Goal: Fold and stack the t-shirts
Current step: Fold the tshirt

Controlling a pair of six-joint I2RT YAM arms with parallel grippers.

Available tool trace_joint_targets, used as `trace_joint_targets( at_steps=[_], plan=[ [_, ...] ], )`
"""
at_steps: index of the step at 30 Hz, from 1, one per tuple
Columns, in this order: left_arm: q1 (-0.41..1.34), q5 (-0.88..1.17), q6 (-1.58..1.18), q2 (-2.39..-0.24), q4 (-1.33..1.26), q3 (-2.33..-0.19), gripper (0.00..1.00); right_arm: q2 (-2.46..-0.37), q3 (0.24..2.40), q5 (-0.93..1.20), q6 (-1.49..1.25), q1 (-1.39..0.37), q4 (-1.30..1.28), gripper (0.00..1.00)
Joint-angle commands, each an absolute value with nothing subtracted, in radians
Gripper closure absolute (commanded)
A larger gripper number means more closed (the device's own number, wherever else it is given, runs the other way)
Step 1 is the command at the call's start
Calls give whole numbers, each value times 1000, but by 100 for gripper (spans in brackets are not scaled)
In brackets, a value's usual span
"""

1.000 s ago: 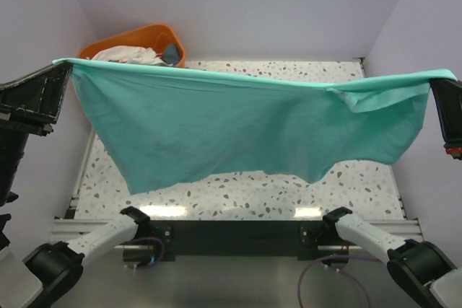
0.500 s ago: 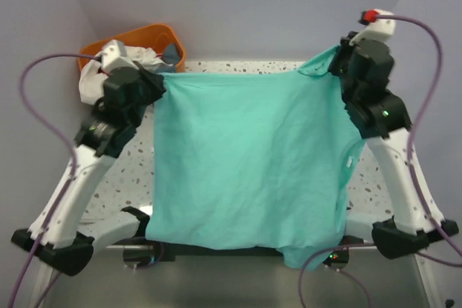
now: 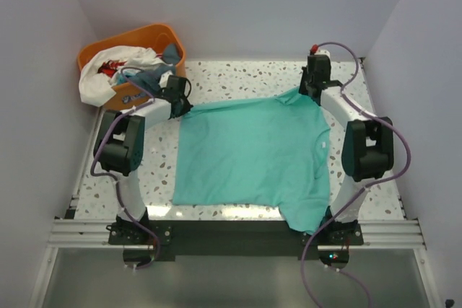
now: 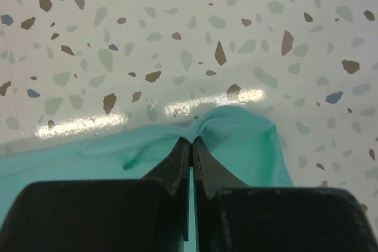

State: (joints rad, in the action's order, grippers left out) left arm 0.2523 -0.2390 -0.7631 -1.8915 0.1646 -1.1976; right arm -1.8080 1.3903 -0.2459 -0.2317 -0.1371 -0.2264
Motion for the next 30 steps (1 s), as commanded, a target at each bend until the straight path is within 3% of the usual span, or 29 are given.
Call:
trace_joint_targets(
  at_steps=[1,4,9,20,30],
  plan=[
    [241,-265,-716,-1943,89,-1343,100,-1856,1485,-178,-247,-126,-117,100],
    [227,-276,-704,-2003,104,-1374,100,-1913,1558,-172,-230,-126,-179,100],
    [225,-244,-693,-2010,106,-1355,100,-1879,1502,-175,-250,-124,-216,100],
    [227,-201,-689,-1803,120,-1174,100,-1594,1237,-132,-357,-129,-436,100],
    [229,-126,-730,-1566,64,-882,100,-1340,999,-146,-400,-135,-589,100]
  ],
)
